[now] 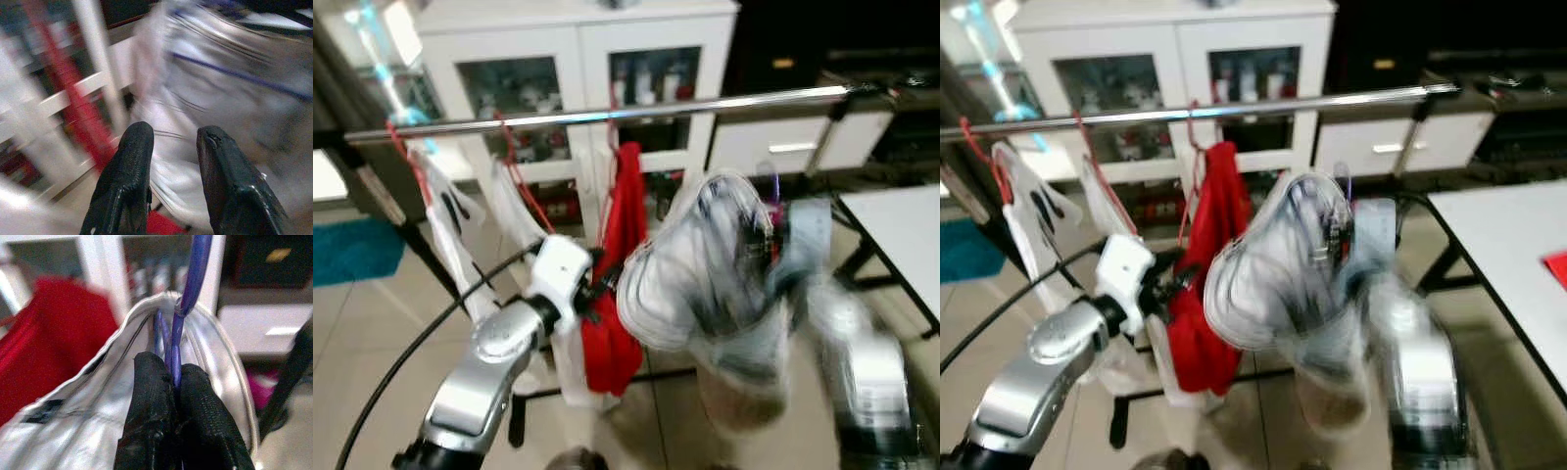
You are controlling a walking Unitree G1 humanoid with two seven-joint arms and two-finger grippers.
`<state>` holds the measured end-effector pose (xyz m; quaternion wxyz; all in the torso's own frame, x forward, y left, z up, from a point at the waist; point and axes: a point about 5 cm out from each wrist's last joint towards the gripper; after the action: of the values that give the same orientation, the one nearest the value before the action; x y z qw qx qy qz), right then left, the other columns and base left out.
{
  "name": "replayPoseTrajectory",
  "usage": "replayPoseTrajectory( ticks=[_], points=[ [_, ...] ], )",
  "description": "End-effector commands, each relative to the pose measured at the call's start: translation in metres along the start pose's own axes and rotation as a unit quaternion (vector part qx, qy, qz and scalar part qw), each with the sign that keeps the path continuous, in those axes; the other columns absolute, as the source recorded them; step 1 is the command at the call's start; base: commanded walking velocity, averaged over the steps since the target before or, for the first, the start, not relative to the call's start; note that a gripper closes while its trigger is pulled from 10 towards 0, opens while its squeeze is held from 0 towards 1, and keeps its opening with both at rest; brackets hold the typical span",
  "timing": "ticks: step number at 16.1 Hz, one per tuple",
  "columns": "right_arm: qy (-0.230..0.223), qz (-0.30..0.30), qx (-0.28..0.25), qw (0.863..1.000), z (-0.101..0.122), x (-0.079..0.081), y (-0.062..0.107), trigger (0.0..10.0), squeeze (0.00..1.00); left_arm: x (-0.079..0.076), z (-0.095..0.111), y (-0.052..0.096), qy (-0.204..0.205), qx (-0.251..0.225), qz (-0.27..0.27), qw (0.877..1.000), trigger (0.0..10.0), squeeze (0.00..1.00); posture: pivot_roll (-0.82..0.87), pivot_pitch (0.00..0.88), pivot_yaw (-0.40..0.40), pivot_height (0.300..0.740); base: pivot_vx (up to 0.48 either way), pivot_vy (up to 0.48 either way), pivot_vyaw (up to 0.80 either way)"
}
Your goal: Hang hanger
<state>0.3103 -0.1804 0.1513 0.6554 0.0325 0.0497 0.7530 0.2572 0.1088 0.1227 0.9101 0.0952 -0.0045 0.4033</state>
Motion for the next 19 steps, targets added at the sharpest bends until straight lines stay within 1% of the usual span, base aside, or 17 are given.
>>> replayPoseTrajectory(
  ticks=[1,5,7,10,12,16,18,19],
  points=[
    [0.007,-0.022,-0.046,0.999,0.026,-0.008,-0.010,10.0,0.00,-0.006,0.004,-0.002,-0.017,-0.006,-0.039,0.999,10.0,0.00,0.03,0.000,0.065,0.740,0.000,0.000,0.00],
    [0.007,-0.020,-0.041,0.999,0.023,-0.007,-0.009,10.0,0.00,-0.008,0.003,-0.002,-0.017,-0.004,-0.042,0.999,10.0,0.00,0.03,0.000,0.063,0.740,0.000,0.000,0.00],
    [0.009,-0.018,-0.043,0.999,0.025,-0.007,-0.013,10.0,0.00,-0.008,0.003,-0.002,-0.019,-0.004,-0.045,0.999,10.0,0.00,0.03,0.000,0.060,0.740,0.000,0.000,0.00],
    [0.007,-0.023,-0.070,0.997,0.037,-0.010,-0.018,10.0,0.00,-0.007,0.004,-0.003,-0.020,-0.005,-0.045,0.999,10.0,0.00,0.03,0.000,0.053,0.740,0.000,0.000,0.00],
    [0.001,-0.030,-0.109,0.994,0.051,-0.012,-0.021,10.0,0.00,-0.007,0.004,-0.003,-0.018,-0.007,-0.042,0.999,10.0,0.00,0.03,0.006,0.046,0.740,0.000,0.000,0.00],
    [-0.006,-0.030,-0.137,0.990,0.061,-0.009,-0.024,10.0,0.00,-0.007,0.003,-0.002,-0.017,-0.007,-0.041,0.999,10.0,0.00,0.03,0.010,0.044,0.740,0.000,0.000,0.00],
    [-0.006,-0.025,-0.136,0.990,0.062,-0.007,-0.027,10.0,0.00,-0.007,0.003,-0.002,-0.018,-0.007,-0.042,0.999,10.0,0.00,0.03,0.011,0.049,0.740,0.000,0.000,0.00],
    [0.002,-0.017,-0.119,0.993,0.061,-0.005,-0.032,10.0,0.00,-0.007,0.003,-0.003,-0.019,-0.006,-0.044,0.999,10.0,0.00,0.03,0.011,0.052,0.740,0.000,0.000,0.00]
  ],
)
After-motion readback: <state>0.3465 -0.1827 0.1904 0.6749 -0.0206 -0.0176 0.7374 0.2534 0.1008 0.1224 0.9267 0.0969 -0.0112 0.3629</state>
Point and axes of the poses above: a point about 5 cm out from each wrist's last joint towards the gripper, its own y axis pointing back from the gripper into the wrist, its own z axis along the axis of the wrist's last joint, x = y × z, and after that the axes turned 1 degree about y, right-handed
